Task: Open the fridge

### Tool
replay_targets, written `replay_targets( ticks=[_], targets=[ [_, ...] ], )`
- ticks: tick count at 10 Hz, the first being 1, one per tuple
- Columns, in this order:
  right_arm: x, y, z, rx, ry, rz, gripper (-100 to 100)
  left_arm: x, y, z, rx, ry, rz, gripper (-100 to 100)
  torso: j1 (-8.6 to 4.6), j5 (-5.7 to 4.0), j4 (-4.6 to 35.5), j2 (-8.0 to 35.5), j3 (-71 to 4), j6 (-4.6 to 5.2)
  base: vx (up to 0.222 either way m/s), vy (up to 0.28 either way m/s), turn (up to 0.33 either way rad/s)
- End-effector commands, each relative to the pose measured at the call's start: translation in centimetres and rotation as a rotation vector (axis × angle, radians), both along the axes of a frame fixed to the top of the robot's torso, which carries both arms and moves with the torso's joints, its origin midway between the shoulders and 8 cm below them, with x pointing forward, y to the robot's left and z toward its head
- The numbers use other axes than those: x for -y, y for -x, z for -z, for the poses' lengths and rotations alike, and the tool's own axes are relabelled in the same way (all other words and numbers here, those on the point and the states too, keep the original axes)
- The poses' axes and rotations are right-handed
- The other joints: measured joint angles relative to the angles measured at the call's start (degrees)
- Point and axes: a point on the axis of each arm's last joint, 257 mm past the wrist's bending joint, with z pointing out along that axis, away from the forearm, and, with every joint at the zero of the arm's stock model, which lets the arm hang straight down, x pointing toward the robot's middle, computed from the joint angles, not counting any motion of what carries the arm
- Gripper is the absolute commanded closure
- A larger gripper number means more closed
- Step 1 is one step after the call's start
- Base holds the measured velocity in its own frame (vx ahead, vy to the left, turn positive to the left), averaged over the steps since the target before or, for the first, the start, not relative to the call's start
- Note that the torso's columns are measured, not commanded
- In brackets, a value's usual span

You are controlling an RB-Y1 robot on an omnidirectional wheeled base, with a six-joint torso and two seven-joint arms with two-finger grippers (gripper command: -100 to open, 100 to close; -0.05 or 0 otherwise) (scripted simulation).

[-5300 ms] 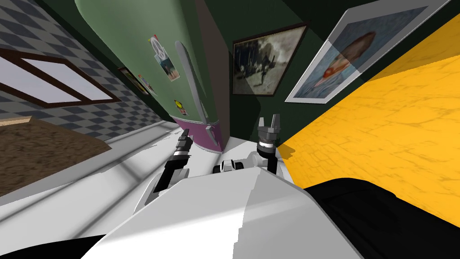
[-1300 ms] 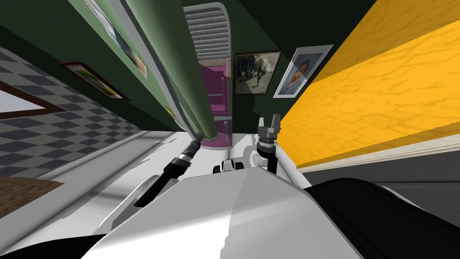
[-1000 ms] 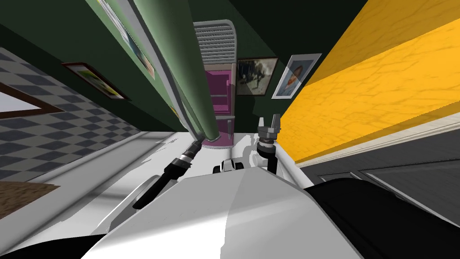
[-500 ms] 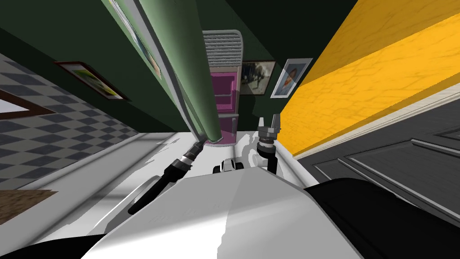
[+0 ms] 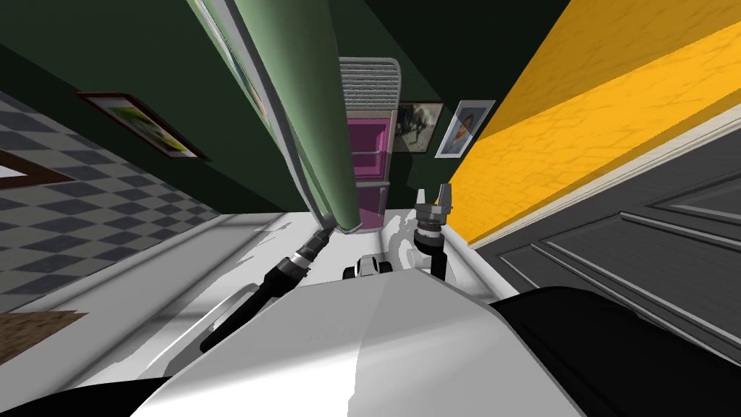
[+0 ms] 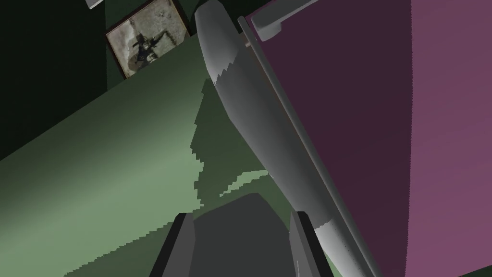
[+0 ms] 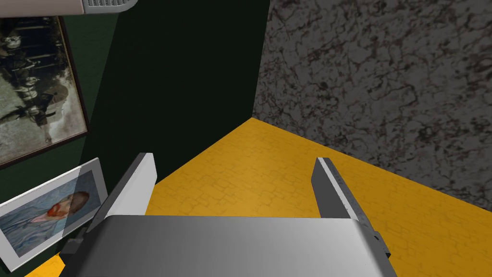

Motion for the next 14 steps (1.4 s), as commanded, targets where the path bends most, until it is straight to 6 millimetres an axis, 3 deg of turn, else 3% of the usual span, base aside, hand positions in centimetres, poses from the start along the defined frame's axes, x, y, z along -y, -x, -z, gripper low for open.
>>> replay_targets(
  ticks=[1, 10, 11, 13, 14],
  targets=[
    [0.0, 0.0, 0.0, 0.0, 0.0, 0.0, 0, 0.5, 0.5, -0.2, 0.007, -0.001, 0.035, 100, 0.45, 0.13, 0.1, 0.1, 0.0, -0.02, -0.055, 0.253, -0.068],
    [0.0, 0.0, 0.0, 0.0, 0.0, 0.0, 0, 3.0, 3.0, -0.5, 0.014, 0.003, 0.184, 100, 0.35, 0.01, 0.1, -0.5, -0.5, -0.04, -0.066, 0.247, -0.081],
    [0.0, 0.0, 0.0, 0.0, 0.0, 0.0, 0, 2.3, 2.7, -0.5, -0.016, 0.002, 0.186, -100, 0.4, 0.04, 0.2, -0.3, -0.4, -0.04, -0.084, 0.103, 0.12],
    [0.0, 0.0, 0.0, 0.0, 0.0, 0.0, 0, 1.9, 2.4, -1.1, -0.013, -0.001, 0.19, -100, -0.97, -0.25, 0.1, 0.0, 0.0, 0.06, -0.009, -0.077, 0.046],
    [0.0, 0.0, 0.0, 0.0, -0.001, 0.0, 0, 1.7, 2.1, -1.6, -0.014, -0.001, 0.197, -100, -0.9, -0.24, 0.0, 0.2, 0.1, 0.06, 0.021, -0.09, 0.077]
  ],
)
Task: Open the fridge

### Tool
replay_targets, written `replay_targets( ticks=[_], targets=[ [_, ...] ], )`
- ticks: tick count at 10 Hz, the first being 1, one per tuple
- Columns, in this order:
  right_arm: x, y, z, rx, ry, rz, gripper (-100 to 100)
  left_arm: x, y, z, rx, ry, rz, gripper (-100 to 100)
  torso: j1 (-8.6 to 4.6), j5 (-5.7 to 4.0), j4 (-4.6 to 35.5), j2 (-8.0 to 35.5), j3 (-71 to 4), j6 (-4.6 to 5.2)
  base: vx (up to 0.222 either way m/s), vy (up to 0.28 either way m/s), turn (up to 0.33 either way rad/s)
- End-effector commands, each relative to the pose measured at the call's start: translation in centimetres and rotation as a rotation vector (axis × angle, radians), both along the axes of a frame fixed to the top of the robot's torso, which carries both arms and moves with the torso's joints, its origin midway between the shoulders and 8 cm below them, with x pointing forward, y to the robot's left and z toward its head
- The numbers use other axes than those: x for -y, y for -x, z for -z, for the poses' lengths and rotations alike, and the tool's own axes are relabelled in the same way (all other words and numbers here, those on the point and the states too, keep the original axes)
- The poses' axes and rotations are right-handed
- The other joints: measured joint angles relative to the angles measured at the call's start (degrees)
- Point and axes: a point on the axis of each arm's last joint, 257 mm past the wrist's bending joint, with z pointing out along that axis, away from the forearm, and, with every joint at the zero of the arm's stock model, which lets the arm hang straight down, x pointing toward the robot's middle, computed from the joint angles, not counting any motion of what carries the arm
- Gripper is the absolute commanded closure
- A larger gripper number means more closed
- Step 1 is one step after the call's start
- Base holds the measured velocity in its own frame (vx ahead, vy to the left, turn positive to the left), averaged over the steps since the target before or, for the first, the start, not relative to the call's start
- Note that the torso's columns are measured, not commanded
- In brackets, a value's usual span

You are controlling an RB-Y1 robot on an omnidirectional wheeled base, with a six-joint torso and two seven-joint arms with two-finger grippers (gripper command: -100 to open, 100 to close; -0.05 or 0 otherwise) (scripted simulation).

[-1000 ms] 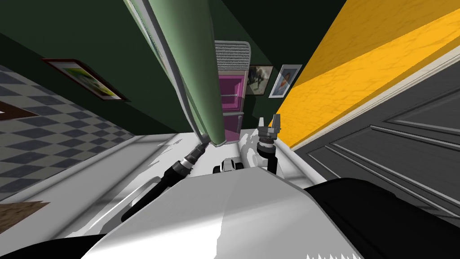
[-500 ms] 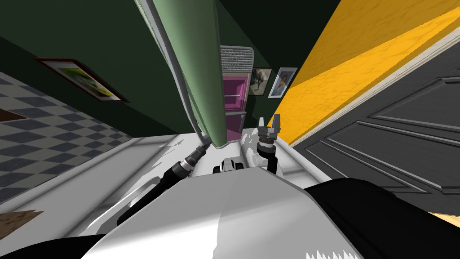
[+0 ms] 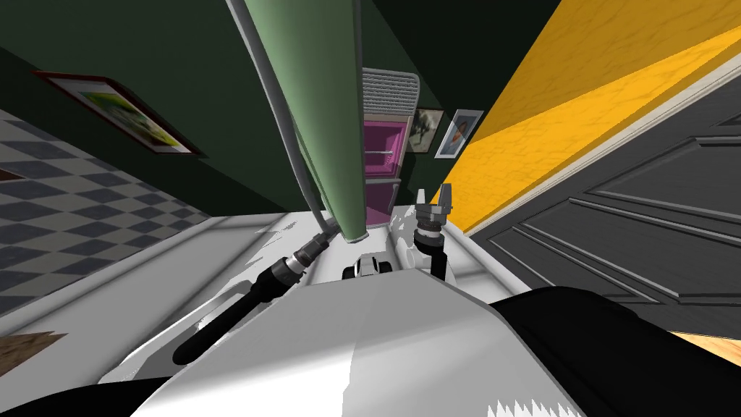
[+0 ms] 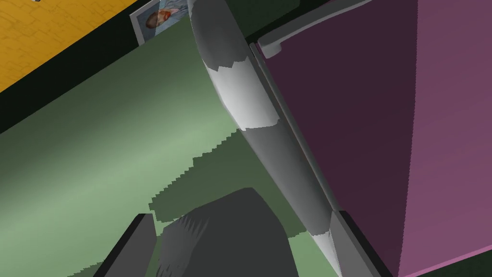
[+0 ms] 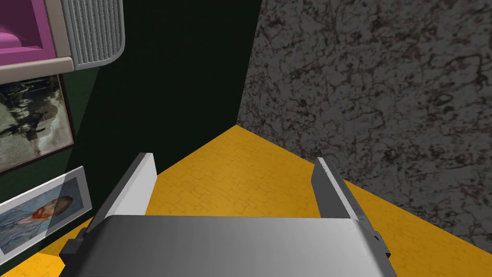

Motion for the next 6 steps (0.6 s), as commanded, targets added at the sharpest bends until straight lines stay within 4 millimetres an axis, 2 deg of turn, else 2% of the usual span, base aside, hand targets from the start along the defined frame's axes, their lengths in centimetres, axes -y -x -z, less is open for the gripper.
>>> replay_targets(
  ticks=[1, 3, 6],
  targets=[
    [0.0, 0.0, 0.0, 0.0, 0.0, 0.0, 0, -0.5, -0.6, -1.6, 0.003, 0.001, 0.017, -100, 0.5, 0.16, 0.0, 0.1, 0.1, -0.04, 0.008, -0.084, 0.077],
    [0.0, 0.0, 0.0, 0.0, 0.0, 0.0, 0, -0.9, -1.1, -2.7, 0.003, 0.0, 0.033, -100, 1.09, 0.35, 0.1, 0.3, 0.2, -0.07, -0.012, -0.062, 0.069],
    [0.0, 0.0, 0.0, 0.0, 0.0, 0.0, 0, -1.0, -1.5, -4.0, 0.004, 0.0, 0.05, -100, 0.81, 0.03, 0.5, 0.3, -0.1, -0.12, -0.022, -0.028, 0.041]
  ],
)
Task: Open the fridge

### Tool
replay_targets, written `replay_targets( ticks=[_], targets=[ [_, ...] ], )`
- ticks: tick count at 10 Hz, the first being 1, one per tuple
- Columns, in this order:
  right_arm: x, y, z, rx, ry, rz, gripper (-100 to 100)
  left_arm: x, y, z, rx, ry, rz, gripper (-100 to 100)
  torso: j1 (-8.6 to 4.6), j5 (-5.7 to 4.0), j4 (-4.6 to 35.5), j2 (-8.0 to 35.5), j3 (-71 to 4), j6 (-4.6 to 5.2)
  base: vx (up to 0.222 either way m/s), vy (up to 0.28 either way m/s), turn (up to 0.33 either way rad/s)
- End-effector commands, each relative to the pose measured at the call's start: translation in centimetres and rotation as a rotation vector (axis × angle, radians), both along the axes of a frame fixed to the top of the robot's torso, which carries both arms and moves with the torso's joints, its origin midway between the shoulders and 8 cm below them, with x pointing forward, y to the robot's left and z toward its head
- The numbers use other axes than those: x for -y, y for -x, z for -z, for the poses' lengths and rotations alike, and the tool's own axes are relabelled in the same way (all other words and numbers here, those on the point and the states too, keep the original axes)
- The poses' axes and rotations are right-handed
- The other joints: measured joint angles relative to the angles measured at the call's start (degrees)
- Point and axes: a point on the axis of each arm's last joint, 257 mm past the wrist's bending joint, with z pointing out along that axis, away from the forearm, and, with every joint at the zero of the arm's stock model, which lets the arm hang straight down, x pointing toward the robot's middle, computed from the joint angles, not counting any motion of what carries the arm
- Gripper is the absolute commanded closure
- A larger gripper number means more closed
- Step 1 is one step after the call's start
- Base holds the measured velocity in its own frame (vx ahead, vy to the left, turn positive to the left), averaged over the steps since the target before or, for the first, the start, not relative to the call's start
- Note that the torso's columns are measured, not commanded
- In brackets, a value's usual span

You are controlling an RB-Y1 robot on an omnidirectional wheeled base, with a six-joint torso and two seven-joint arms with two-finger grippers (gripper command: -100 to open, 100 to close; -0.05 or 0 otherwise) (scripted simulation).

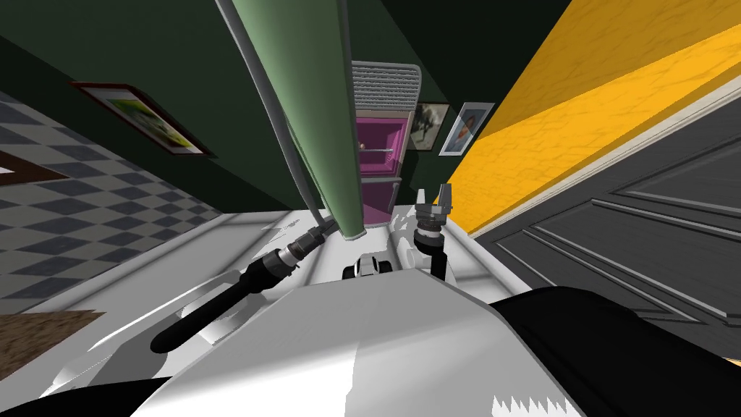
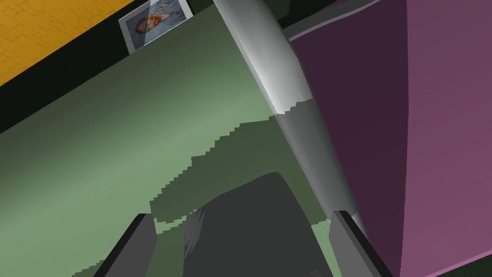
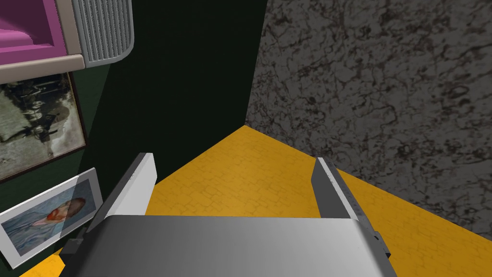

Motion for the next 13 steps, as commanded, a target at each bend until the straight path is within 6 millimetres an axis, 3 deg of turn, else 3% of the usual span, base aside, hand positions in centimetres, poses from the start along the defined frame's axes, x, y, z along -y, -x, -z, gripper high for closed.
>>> replay_targets(
  ticks=[1, 6, 7, 8, 13],
  targets=[
    [0.0, 0.0, 0.0, 0.0, 0.0, 0.0, 0, 0.1, -0.2, -1.9, 0.031, 0.011, 0.018, -100, -0.1, -0.07, 0.1, 0.0, 0.0, -0.01, -0.008, -0.016, 0.035],
    [0.0, 0.0, 0.0, 0.0, 0.0, 0.0, 0, 0.1, -0.3, -2.5, 0.032, 0.011, 0.027, -100, -0.28, -0.29, 0.4, 0.0, -0.2, 0.11, -0.006, -0.011, 0.015],
    [0.0, 0.0, 0.0, 0.0, 0.0, 0.0, 0, -0.6, -0.4, -0.4, -0.02, -0.008, 0.009, -100, -0.27, -0.26, 0.3, 0.0, -0.2, 0.06, -0.007, 0.003, 0.005],
    [0.0, 0.0, 0.0, 0.0, 0.0, 0.0, 0, -0.6, -0.3, -0.2, -0.025, -0.008, 0.009, 0, -0.28, -0.1, 0.0, 0.1, 0.1, 0.08, -0.008, 0.0, 0.0],
    [0.0, 0.0, 0.0, 0.0, 0.0, 0.0, 0, -0.7, -0.2, 0.1, -0.034, -0.007, 0.008, 0, -0.02, 0.24, -0.4, 0.2, 0.5, 0.03, 0.0, 0.0, 0.0]
  ],
)
